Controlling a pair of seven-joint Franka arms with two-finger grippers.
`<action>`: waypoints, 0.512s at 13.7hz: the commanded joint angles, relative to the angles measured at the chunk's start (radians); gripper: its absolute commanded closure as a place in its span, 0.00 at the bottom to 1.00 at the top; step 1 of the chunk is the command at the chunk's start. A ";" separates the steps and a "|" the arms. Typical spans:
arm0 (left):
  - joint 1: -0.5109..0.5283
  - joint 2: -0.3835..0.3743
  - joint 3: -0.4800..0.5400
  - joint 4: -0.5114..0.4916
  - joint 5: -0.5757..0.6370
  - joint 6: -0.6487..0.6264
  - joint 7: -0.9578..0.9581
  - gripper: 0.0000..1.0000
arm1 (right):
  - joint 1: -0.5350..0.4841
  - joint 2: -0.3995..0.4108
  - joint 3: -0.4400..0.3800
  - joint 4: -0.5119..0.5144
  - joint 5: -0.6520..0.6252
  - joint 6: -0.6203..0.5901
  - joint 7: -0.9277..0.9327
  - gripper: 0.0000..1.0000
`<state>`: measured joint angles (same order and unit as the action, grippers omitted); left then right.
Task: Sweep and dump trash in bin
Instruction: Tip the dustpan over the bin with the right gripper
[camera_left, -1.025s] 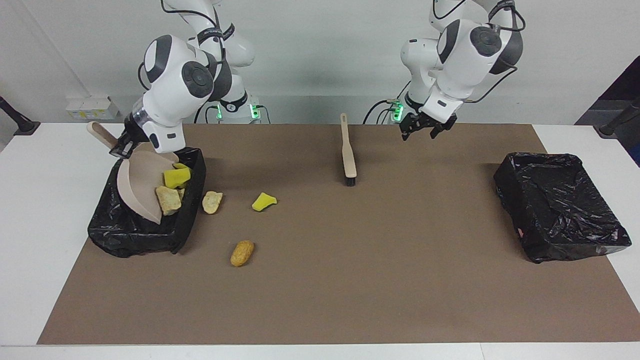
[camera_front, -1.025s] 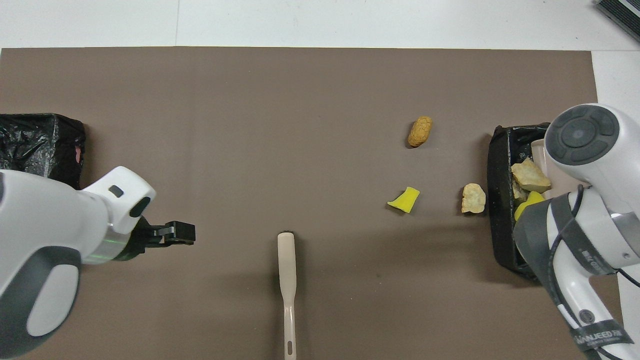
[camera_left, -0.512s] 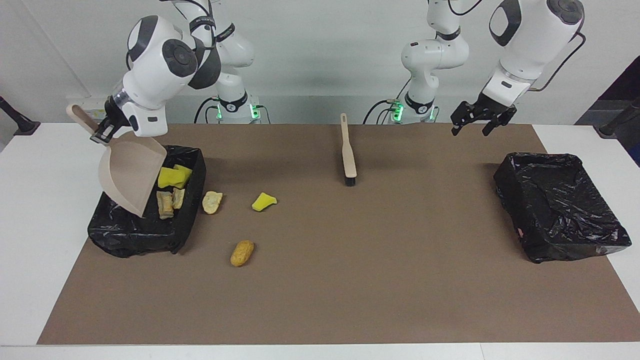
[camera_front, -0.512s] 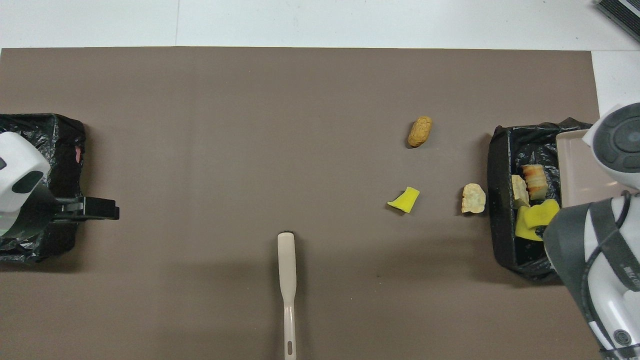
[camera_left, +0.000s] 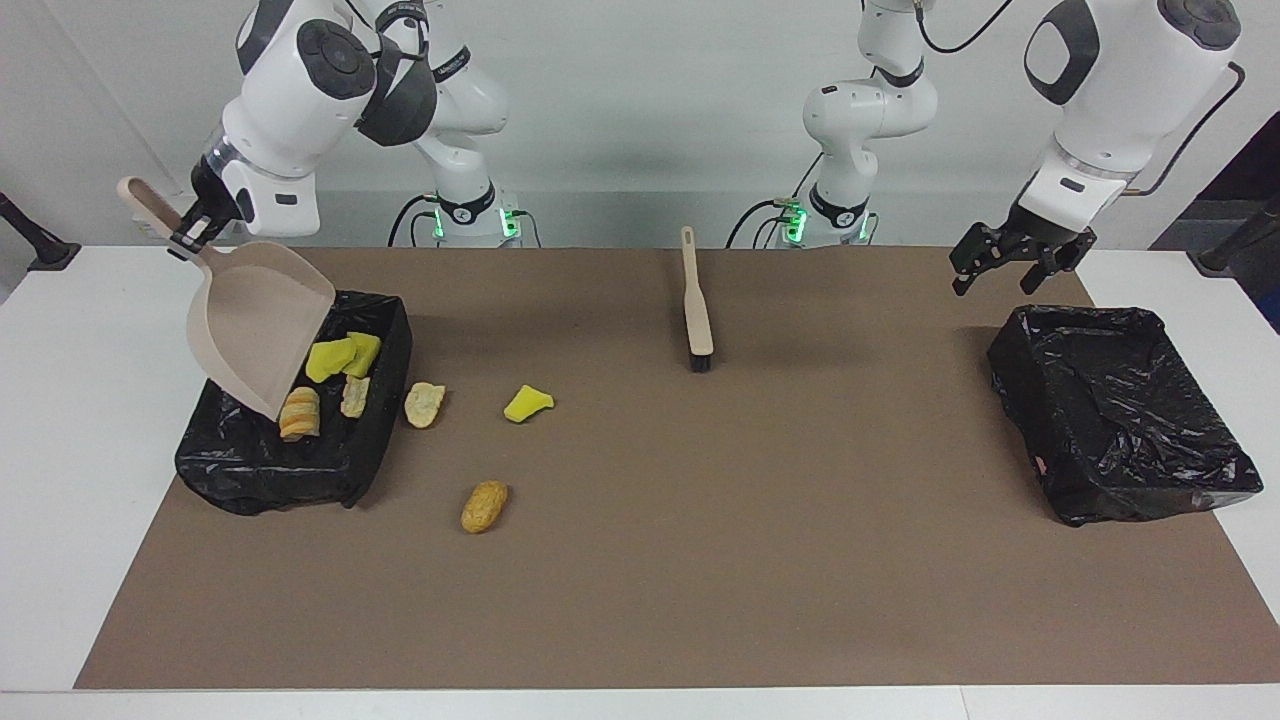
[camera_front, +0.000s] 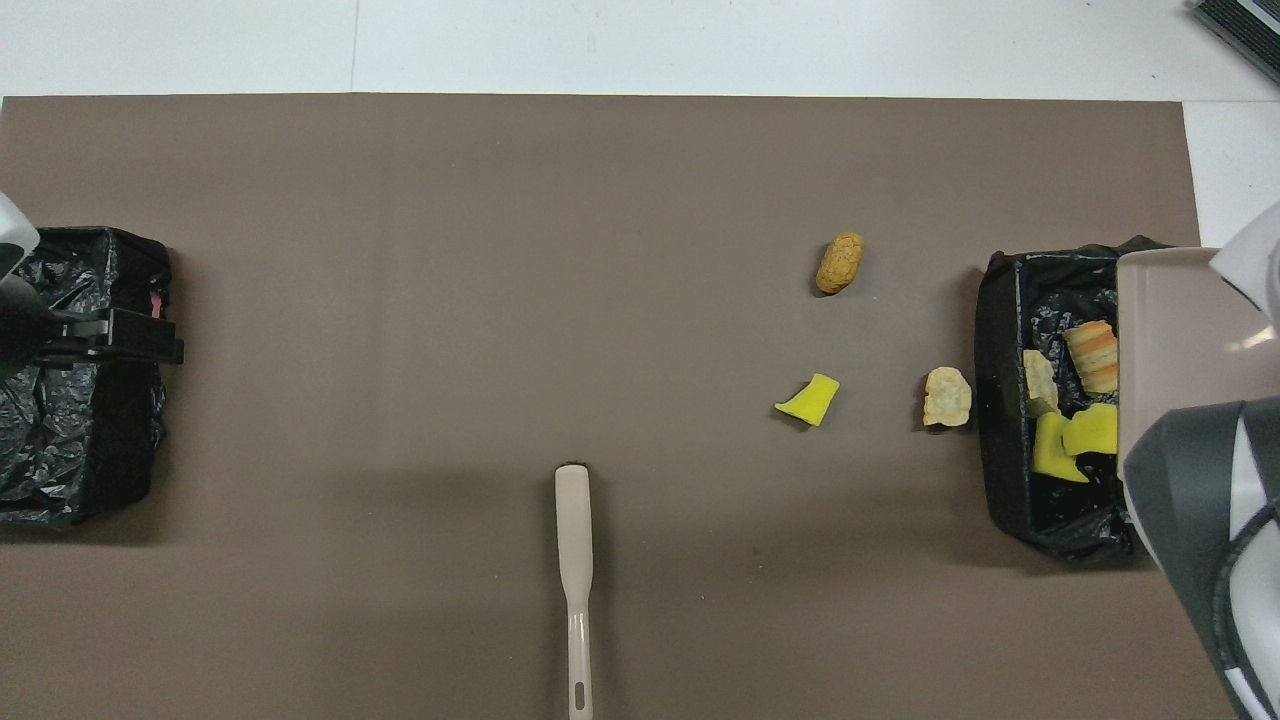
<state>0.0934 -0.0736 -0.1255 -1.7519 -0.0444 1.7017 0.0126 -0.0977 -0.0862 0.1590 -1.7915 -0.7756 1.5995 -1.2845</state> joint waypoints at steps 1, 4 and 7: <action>0.012 0.014 -0.011 0.028 0.023 -0.030 0.046 0.00 | -0.003 -0.006 0.010 0.011 0.149 -0.001 0.081 1.00; 0.014 0.005 -0.011 0.011 0.028 -0.034 0.035 0.00 | 0.019 0.012 0.014 0.014 0.284 0.068 0.276 1.00; 0.009 0.003 -0.013 0.009 0.028 -0.039 0.020 0.00 | 0.160 0.112 0.016 0.067 0.378 0.102 0.639 1.00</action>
<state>0.0957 -0.0664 -0.1280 -1.7460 -0.0376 1.6829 0.0391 -0.0074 -0.0455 0.1712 -1.7841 -0.4405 1.6921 -0.8368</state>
